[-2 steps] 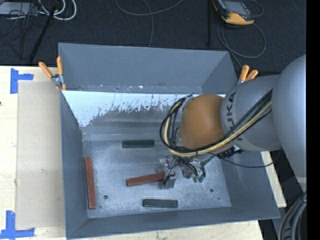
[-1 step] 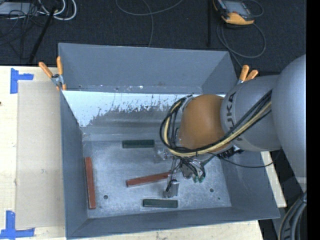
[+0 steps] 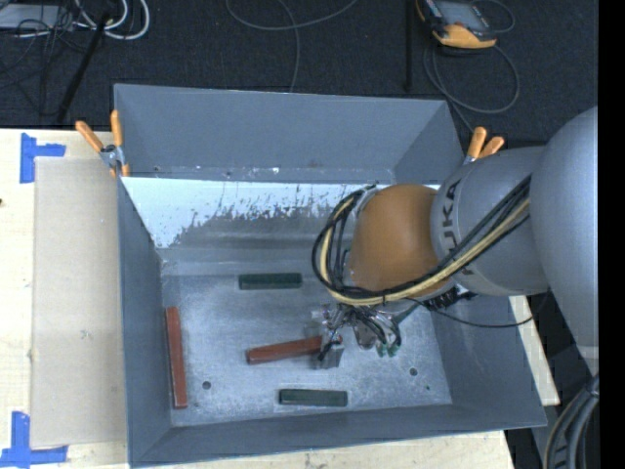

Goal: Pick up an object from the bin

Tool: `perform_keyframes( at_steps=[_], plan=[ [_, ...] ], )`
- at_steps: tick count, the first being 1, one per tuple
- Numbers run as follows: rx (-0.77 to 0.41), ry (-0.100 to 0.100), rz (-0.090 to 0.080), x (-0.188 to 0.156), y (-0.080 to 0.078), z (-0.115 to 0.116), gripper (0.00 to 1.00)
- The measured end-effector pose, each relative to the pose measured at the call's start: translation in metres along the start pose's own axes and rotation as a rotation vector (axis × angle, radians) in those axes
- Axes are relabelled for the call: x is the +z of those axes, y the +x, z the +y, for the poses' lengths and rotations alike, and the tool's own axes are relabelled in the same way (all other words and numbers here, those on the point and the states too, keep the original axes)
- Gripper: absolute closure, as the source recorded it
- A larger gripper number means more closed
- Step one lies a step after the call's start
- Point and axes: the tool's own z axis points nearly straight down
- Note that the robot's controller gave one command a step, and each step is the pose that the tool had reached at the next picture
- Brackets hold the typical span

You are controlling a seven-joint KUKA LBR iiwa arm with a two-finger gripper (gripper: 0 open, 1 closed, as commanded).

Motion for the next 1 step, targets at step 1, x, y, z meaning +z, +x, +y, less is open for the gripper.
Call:
perform_keyframes(
  at_steps=[1],
  plan=[
    [0.0,0.0,0.001,0.0003,0.0002,0.0001,0.0]
  ],
)
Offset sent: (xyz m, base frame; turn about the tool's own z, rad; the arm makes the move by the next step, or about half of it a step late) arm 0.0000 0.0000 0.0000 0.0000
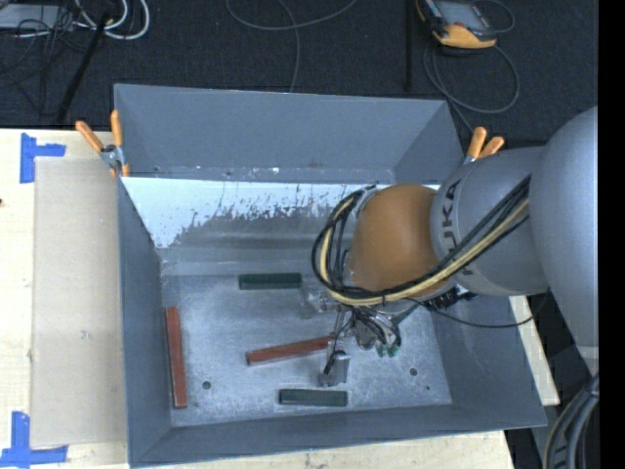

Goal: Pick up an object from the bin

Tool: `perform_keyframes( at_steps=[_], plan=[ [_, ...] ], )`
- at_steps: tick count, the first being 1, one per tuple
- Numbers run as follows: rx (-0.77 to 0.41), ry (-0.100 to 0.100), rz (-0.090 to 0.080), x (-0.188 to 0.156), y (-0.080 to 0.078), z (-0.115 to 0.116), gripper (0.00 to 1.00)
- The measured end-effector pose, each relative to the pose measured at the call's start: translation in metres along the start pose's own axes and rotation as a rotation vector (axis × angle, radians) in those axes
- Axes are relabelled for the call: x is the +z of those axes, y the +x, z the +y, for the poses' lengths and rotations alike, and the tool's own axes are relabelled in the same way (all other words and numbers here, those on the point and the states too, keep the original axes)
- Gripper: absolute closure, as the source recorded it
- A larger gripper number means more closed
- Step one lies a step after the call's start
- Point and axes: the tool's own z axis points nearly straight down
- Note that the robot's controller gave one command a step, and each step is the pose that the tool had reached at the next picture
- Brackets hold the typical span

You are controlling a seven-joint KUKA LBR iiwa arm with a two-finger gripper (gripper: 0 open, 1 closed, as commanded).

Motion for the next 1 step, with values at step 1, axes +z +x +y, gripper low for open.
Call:
perform_keyframes(
  at_steps=[1],
  plan=[
    [0.004,0.0,0.002,0.0001,0.0196,0.0082,0.0]
  ],
)
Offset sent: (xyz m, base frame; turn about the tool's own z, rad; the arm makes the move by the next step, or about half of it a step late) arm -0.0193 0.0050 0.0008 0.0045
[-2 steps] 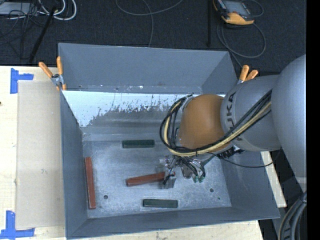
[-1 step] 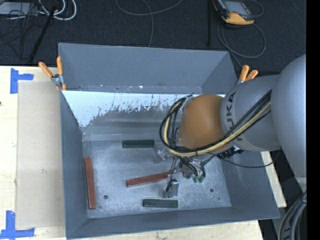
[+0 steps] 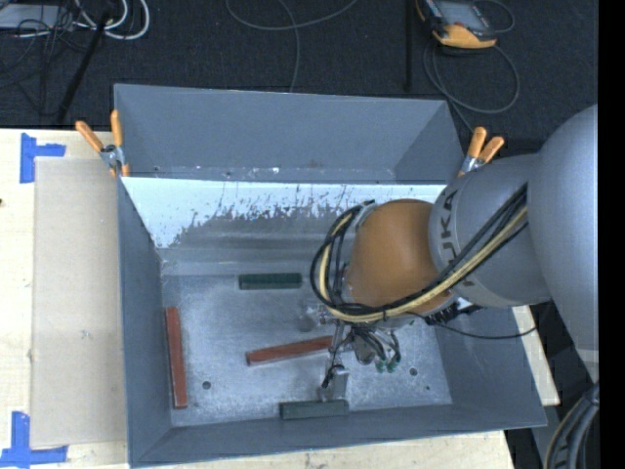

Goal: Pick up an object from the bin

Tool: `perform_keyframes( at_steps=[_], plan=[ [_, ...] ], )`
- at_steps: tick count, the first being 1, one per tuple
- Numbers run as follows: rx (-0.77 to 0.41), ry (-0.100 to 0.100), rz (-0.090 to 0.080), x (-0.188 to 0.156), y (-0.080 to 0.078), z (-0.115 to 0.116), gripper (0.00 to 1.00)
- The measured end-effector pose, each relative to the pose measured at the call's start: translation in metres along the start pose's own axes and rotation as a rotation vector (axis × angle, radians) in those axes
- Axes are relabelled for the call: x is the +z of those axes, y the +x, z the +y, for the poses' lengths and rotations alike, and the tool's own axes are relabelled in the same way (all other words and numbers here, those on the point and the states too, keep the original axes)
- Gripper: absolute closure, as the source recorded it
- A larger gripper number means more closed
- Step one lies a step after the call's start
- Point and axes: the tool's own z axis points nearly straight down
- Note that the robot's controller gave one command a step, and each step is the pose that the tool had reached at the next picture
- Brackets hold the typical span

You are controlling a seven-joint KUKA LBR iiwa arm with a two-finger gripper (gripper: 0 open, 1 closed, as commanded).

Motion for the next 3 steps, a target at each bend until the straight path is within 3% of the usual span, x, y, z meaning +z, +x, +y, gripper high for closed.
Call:
perform_keyframes(
  at_steps=[1,2,3],
  plan=[
    [0.002,0.0,-0.002,0.0,-0.001,0.0,1.0],
    [0.002,0.0,-0.002,0.0,-0.001,-0.001,0.0],
    [-0.058,0.0,-0.004,0.0,-0.005,0.035,0.0]
  ],
)
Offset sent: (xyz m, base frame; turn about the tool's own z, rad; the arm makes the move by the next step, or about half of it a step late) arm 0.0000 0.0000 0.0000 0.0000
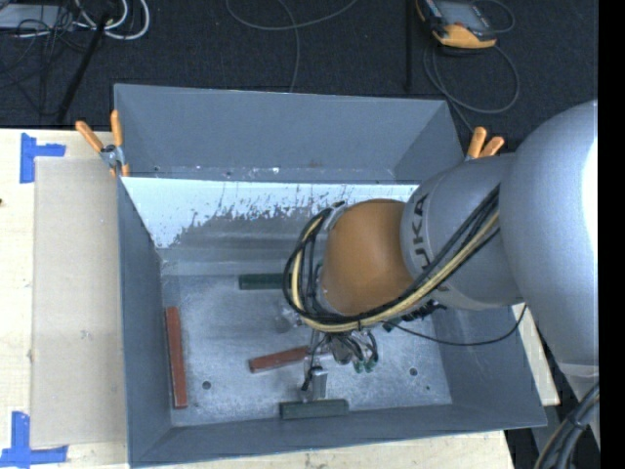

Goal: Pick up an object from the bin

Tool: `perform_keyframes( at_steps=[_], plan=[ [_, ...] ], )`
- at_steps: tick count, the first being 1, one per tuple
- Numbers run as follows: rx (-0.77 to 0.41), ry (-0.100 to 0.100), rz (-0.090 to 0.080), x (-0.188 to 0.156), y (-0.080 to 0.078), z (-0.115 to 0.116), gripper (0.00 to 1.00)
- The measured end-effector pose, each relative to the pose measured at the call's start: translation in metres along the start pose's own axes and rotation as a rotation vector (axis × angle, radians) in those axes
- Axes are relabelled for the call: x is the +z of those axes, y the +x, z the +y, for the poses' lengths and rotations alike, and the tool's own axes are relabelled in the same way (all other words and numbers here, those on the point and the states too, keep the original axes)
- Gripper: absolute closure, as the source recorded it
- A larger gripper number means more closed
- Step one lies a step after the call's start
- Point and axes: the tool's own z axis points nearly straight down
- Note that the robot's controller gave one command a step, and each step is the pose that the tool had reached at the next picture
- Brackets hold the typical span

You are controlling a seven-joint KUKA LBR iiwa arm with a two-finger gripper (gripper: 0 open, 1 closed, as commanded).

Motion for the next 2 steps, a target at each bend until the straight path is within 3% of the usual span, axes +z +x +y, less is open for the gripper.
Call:
perform_keyframes(
  at_steps=[1,2],
  plan=[
    [0.003,0.001,0.001,0.0,0.0,-0.001,1.0],
    [-0.159,0.004,-0.007,-0.144,-0.011,-0.05,1.0]
  ],
)
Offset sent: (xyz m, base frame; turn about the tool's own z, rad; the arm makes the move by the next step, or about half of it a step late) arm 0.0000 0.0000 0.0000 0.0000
